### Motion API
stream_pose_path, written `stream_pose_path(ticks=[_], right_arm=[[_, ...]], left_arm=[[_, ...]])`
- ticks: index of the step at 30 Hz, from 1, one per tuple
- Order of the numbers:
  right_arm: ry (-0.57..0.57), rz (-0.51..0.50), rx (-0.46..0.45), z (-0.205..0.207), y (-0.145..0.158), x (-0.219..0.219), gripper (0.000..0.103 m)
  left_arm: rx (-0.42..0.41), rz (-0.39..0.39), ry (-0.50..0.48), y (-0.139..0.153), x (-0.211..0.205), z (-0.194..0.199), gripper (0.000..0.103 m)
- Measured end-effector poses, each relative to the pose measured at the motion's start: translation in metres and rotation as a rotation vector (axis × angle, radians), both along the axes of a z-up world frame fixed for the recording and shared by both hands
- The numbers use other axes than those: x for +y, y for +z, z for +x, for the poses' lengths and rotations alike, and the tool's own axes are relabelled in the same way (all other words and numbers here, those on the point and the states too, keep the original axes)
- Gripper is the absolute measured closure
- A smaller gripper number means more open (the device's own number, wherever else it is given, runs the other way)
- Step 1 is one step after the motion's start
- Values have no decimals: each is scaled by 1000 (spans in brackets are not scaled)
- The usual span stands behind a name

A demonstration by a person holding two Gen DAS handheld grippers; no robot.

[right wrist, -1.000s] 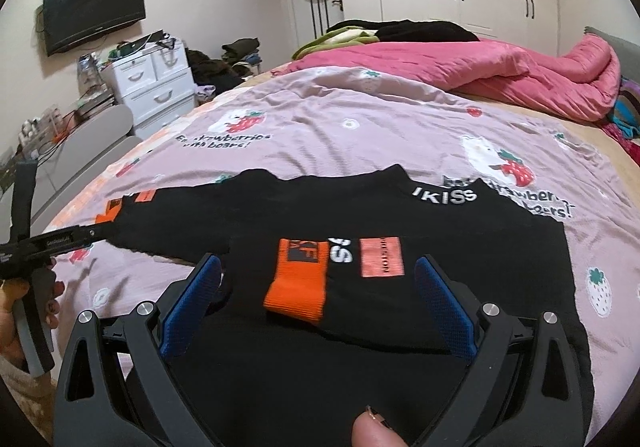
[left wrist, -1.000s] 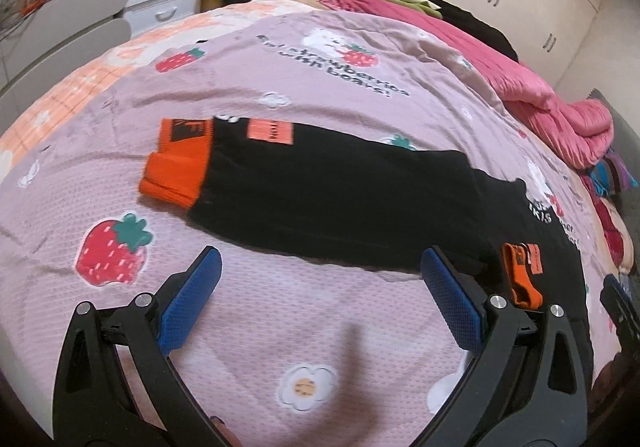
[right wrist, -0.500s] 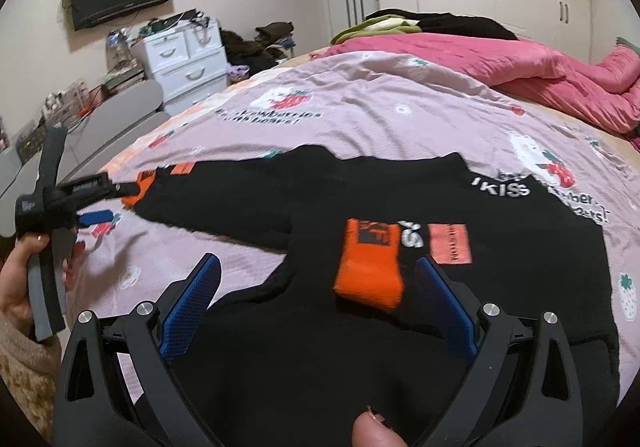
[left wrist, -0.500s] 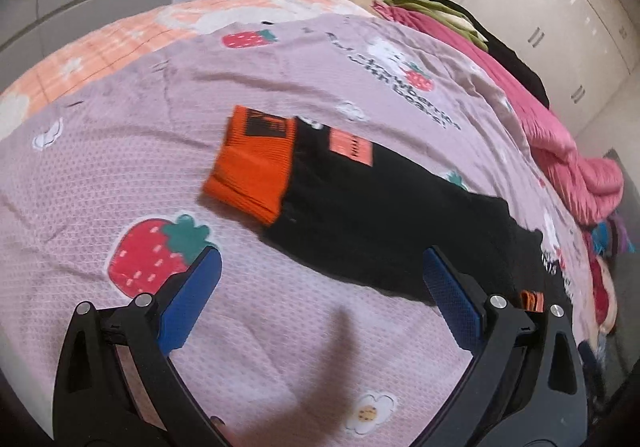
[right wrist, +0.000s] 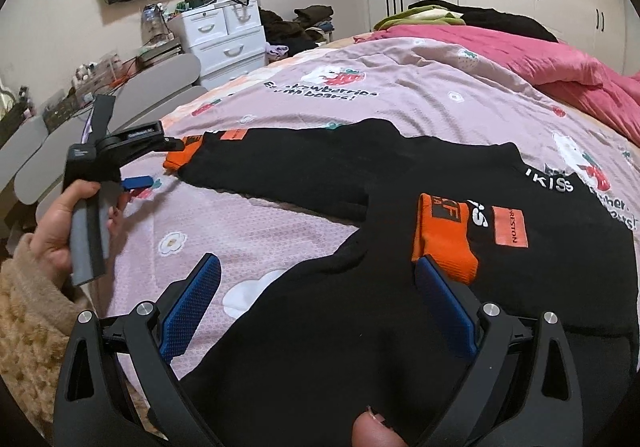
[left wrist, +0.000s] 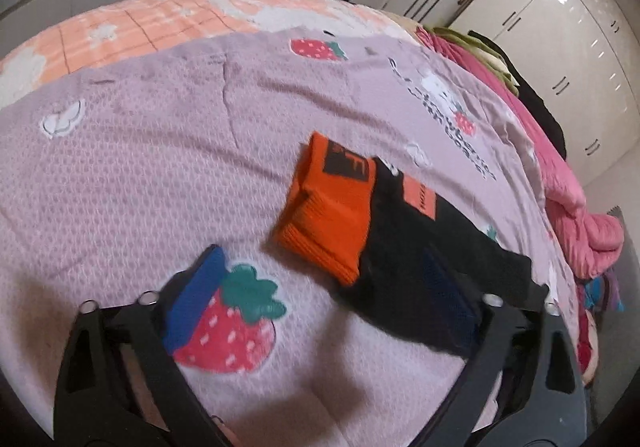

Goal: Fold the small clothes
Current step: 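Close the left gripper on the orange cuff and lift it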

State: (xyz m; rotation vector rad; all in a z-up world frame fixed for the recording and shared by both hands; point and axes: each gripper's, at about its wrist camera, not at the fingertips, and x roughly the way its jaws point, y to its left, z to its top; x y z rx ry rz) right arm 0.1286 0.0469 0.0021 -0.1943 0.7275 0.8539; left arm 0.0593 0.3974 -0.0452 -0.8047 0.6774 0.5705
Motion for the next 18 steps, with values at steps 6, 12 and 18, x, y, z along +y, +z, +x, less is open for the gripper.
stream_pose_path(ticks=[6, 12, 18], right_arm=[[-49, 11, 12, 5, 0, -18, 6], [-112, 25, 20, 16, 1, -39, 6], [-168, 58, 3, 24, 12, -66, 6]], left_arm=[[-32, -38, -2, -4, 2, 9, 57], [-60, -15, -22, 6, 1, 19, 94], [-140, 66, -71, 42, -19, 18, 95]])
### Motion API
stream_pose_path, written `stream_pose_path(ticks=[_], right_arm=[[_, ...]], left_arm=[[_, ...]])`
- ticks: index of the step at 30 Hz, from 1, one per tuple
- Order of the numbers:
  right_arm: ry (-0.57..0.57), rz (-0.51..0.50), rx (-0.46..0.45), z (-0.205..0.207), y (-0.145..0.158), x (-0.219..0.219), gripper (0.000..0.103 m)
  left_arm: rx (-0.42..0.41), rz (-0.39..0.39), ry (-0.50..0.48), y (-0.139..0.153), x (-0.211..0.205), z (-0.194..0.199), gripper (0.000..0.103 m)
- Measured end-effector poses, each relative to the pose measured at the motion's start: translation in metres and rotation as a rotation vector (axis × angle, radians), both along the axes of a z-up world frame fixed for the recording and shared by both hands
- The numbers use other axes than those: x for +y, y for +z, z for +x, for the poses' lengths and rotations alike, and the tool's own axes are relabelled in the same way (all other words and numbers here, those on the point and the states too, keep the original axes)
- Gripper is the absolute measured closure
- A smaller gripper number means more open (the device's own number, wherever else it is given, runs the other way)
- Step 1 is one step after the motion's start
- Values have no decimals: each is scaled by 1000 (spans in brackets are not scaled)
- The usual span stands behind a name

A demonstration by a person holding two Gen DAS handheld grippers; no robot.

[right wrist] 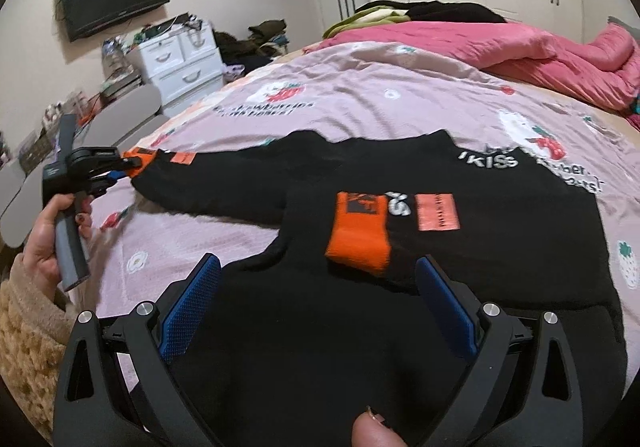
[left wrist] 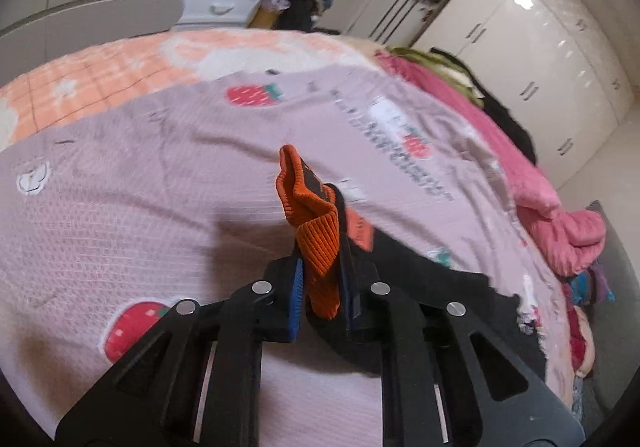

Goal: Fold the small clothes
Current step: 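Close the left gripper on the orange cuff and lift it, then carry the cuff with the left gripper across the shirt body toward the folded sleeve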

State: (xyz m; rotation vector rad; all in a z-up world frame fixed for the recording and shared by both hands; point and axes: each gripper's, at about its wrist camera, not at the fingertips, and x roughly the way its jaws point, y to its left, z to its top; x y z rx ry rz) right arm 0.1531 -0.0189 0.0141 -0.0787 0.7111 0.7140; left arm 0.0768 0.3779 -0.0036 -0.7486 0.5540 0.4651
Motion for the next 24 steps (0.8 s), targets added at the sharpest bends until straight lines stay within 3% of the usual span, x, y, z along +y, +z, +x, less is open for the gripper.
stream_pose_path(ticks=[7, 24], right_arm=[[-65, 30, -36, 11, 15, -27, 6], [-251, 128, -36, 39, 33, -101, 6]], left_arm=[[-52, 23, -75, 26, -30, 14, 95], [-121, 79, -269, 59, -118, 58, 96]])
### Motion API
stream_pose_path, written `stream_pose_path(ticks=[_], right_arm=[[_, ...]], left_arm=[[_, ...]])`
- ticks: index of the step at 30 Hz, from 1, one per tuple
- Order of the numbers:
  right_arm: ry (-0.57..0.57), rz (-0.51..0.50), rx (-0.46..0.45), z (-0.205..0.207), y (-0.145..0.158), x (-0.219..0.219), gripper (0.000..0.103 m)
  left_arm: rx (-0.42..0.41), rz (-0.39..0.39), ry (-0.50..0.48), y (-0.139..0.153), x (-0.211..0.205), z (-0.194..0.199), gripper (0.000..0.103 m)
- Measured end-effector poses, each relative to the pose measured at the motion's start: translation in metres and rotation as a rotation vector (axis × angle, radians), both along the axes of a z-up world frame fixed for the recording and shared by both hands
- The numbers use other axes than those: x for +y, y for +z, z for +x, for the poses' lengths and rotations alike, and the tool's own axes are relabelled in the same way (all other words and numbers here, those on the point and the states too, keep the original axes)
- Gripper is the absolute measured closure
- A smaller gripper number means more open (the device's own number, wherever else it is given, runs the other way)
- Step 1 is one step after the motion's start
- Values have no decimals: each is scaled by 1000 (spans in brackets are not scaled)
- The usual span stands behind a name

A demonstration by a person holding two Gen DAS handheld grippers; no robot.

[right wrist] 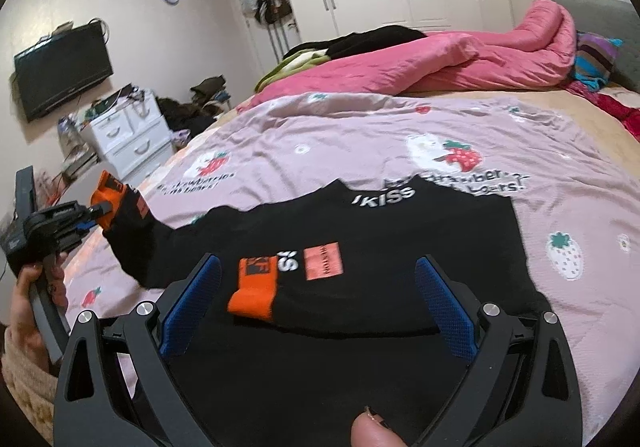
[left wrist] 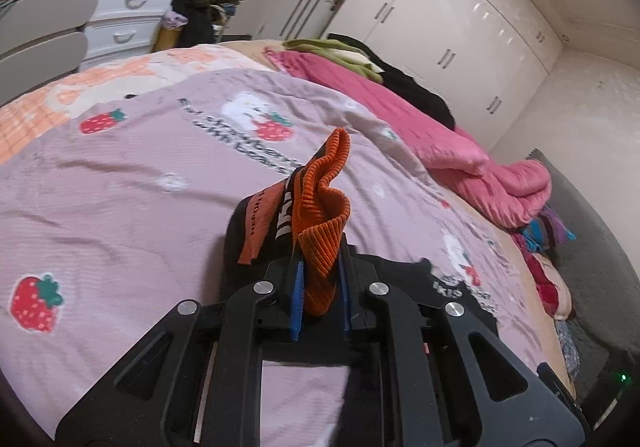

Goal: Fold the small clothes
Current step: 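Carry the cuff with the left gripper across the shirt body toward the folded sleeve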

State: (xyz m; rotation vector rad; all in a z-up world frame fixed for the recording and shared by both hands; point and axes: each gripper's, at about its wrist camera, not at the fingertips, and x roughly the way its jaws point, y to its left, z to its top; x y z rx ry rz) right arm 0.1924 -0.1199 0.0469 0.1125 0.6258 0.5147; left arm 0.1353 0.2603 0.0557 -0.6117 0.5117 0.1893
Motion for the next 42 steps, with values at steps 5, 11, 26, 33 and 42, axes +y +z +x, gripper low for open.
stream_pose_path(ticks=[5, 11, 26, 33, 42], right_arm=[[-49, 19, 16, 8, 1, -19, 6], [-99, 44, 40, 16, 1, -39, 6], [-186, 106, 57, 22, 4, -80, 6], [-219, 130, 65, 24, 3, -98, 6], [-271, 157, 76, 26, 2, -122, 6]], left_arm=[[-17, -1, -51, 5, -23, 10, 96], [-35, -1, -108, 12, -51, 22, 96], [-70, -19, -288, 20, -120, 43, 96], [-72, -34, -367, 17, -154, 56, 96], [-51, -37, -452, 8, -191, 71, 96]])
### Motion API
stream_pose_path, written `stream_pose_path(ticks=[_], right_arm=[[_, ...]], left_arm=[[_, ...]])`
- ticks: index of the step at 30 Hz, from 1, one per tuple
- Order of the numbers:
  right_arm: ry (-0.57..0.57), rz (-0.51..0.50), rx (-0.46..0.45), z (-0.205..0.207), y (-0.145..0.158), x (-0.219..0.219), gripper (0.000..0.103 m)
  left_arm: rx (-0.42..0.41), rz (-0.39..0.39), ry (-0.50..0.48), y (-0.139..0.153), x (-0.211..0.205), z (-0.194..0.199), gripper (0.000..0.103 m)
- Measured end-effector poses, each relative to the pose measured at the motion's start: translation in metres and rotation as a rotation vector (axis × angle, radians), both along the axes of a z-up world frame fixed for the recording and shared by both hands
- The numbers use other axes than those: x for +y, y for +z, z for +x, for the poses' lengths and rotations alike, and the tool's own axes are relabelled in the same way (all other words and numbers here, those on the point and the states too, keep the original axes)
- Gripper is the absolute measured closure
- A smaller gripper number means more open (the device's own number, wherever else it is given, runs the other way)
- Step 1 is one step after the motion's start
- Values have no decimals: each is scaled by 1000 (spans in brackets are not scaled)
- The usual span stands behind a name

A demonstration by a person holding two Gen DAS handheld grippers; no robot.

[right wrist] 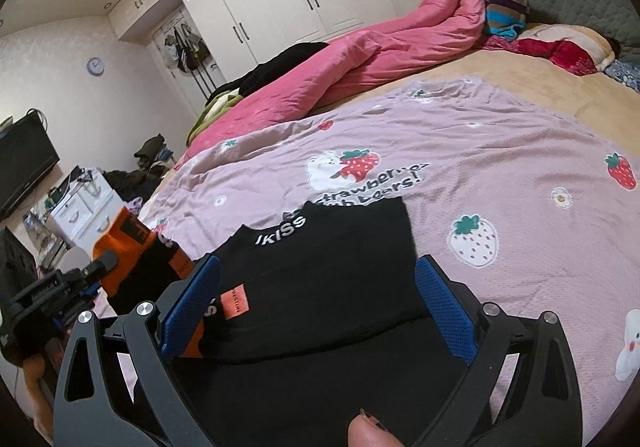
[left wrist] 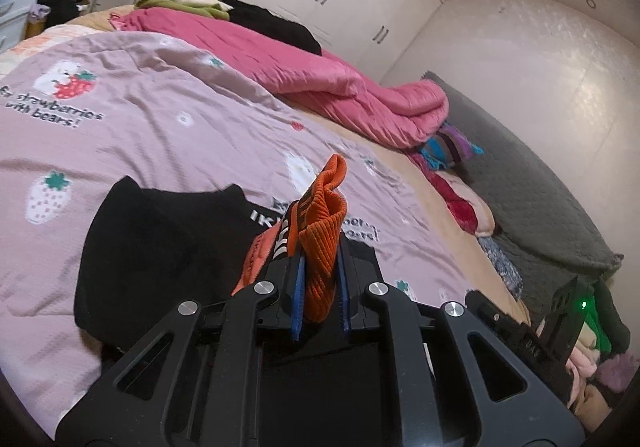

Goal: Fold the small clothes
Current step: 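Carry the cuff with the left gripper across the shirt body toward the folded sleeve, then lower the cuff onto the shirt body and open the left gripper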

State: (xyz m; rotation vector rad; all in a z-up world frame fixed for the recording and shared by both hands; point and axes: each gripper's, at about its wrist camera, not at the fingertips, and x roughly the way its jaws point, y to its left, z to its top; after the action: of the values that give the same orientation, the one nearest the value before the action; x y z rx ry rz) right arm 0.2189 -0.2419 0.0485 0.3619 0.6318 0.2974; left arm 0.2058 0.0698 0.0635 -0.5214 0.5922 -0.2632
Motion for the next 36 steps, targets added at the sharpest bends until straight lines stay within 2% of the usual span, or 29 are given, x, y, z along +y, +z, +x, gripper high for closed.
stream_pose_path(ticks=[6, 15, 19, 21, 23, 26, 28, 30, 32, 33, 34, 36], right_arm=[[-48, 31, 14, 3, -3, -21, 6], [-91, 70, 48, 5, -11, -43, 6], [-97, 80, 67, 6, -16, -48, 6], [-91, 86, 85, 7, -19, -50, 6], [-81, 90, 97, 9, -22, -50, 6], [-34, 68, 136, 11, -31, -42, 6], [11, 49, 166, 11, -40, -33, 6], [63, 30, 194, 10, -49, -18, 6], [127, 13, 225, 8, -60, -1, 12], [168, 2, 247, 6, -69, 13, 18], [188, -5, 259, 6, -73, 21, 19], [230, -22, 282, 5, -85, 39, 23]], left_arm=[[40, 26, -58, -15, -23, 7, 96], [132, 116, -171, -54, -69, 18, 96], [175, 167, -229, -69, -91, 19, 90], [194, 174, -251, -76, -96, 19, 81], [214, 167, -269, -79, -96, 20, 60], [207, 189, -246, -76, -89, 21, 43], [187, 240, -185, -69, -76, 21, 38], [182, 268, -136, -64, -61, 22, 30], [181, 289, -81, -59, -45, 24, 20], [183, 303, -44, -57, -35, 25, 17], [184, 308, -17, -55, -27, 26, 11], [184, 310, 30, -52, -12, 27, 9]])
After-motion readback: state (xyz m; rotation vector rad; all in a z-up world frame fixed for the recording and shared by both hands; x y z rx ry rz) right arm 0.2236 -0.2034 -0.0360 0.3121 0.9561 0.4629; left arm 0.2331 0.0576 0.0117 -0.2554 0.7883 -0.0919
